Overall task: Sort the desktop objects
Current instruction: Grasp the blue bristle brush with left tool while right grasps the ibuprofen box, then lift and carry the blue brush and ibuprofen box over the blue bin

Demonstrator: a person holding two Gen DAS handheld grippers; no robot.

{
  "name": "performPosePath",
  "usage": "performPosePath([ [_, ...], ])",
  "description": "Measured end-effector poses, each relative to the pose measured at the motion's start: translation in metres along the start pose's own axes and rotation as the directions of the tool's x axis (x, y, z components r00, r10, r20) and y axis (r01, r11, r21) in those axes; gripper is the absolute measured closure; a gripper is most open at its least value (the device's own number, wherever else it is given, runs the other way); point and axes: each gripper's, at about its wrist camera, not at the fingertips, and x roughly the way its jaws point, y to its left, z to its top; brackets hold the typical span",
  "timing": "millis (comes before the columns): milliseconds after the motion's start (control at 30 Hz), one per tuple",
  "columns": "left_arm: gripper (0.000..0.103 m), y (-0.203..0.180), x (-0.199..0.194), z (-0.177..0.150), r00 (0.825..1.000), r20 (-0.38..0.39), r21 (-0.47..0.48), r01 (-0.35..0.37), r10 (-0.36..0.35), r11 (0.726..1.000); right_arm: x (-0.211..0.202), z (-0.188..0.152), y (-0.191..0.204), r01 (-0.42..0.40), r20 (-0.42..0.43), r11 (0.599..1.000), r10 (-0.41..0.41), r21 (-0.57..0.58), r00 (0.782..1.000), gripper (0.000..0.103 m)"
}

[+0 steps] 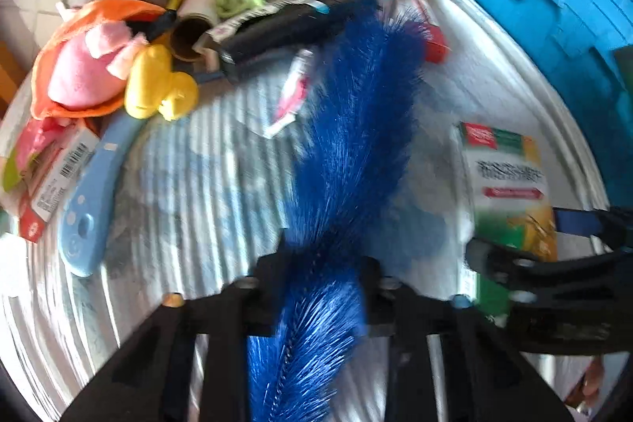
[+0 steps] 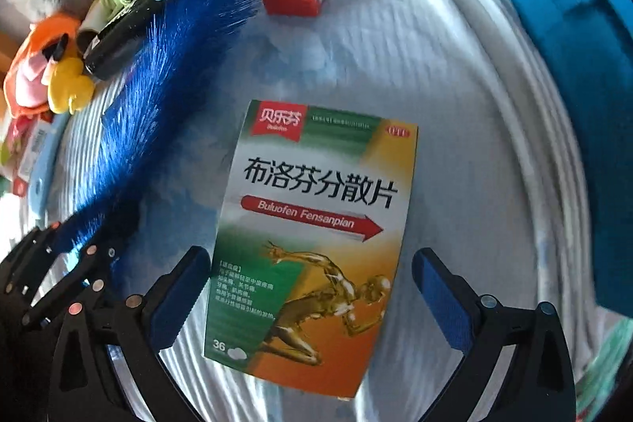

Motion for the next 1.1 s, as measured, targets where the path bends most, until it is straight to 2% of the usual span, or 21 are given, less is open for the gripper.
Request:
performPosePath([
  [67, 0.086, -0.004, -0.005, -0.006, 1.000, -0.002, 0.009, -0.001, 0.001, 1.000, 0.001, -0.007, 0.002, 0.035, 0.010, 0.999, -0.034, -0.039, 0.999, 0.003],
  [100, 0.086, -0.006, -0.011, -0.010, 1.000, 0.007, 0.008, 0.006, -0.006, 1.000, -0.002, -0.011, 0.003, 0.053, 0.019, 0.997, -0.052, -0.052, 0.998, 0.015],
  [233, 0.087, -0.011, -0.037, -0.015, 0.999, 0.051, 0.005, 0.015, -0.015, 1.000, -0.023, -0.023, 0.000, 0.035, 0.066, 0.996, -0.029, -0.081, 0.997, 0.014],
  [400, 0.087, -0.018, -0.081, -0.009, 0.990, 0.140, -0.008, 0.000, 0.001, 1.000, -0.071, -0.037, -0.007, 0.016, 0.176, 0.993, 0.005, -0.119, 0.984, 0.015],
  [467, 0.087, -0.024, -0.094, -0.005, 0.984, 0.176, -0.007, -0.008, 0.009, 1.000, -0.093, -0.041, -0.008, 0.010, 0.227, 0.991, 0.021, -0.136, 0.974, 0.015],
  [500, 0.087, -0.027, -0.102, -0.006, 0.981, 0.195, -0.009, -0.012, 0.014, 1.000, -0.101, -0.036, 0.006, 0.016, 0.246, 0.989, 0.021, -0.145, 0.969, 0.016],
  [667, 0.087, -0.037, -0.130, -0.001, 0.967, 0.253, -0.017, -0.010, 0.014, 1.000, -0.140, -0.050, -0.003, 0.020, 0.342, 0.984, 0.043, -0.177, 0.939, 0.016],
  [767, 0.087, -0.041, -0.150, 0.001, 0.957, 0.288, -0.025, -0.008, 0.014, 1.000, -0.174, -0.034, -0.006, 0.013, 0.407, 0.981, 0.068, -0.193, 0.911, 0.016],
  [867, 0.087, -0.052, -0.178, 0.015, 0.938, 0.347, -0.023, 0.008, 0.000, 1.000, -0.204, -0.028, -0.006, 0.020, 0.500, 0.979, 0.086, -0.204, 0.862, 0.016],
  [1033, 0.087, -0.082, -0.230, 0.041, 0.887, 0.460, 0.000, 0.026, -0.023, 1.000, -0.267, -0.025, -0.025, 0.032, 0.629, 0.980, 0.102, -0.198, 0.771, 0.016],
  [1067, 0.087, -0.088, -0.240, 0.046, 0.877, 0.479, 0.005, 0.029, -0.028, 1.000, -0.281, -0.024, -0.032, 0.032, 0.641, 0.971, 0.132, -0.237, 0.756, 0.016],
  [1100, 0.087, -0.099, -0.255, 0.055, 0.859, 0.512, 0.013, 0.026, -0.029, 1.000, -0.292, -0.023, -0.039, 0.032, 0.662, 0.973, 0.133, -0.231, 0.738, 0.016],
])
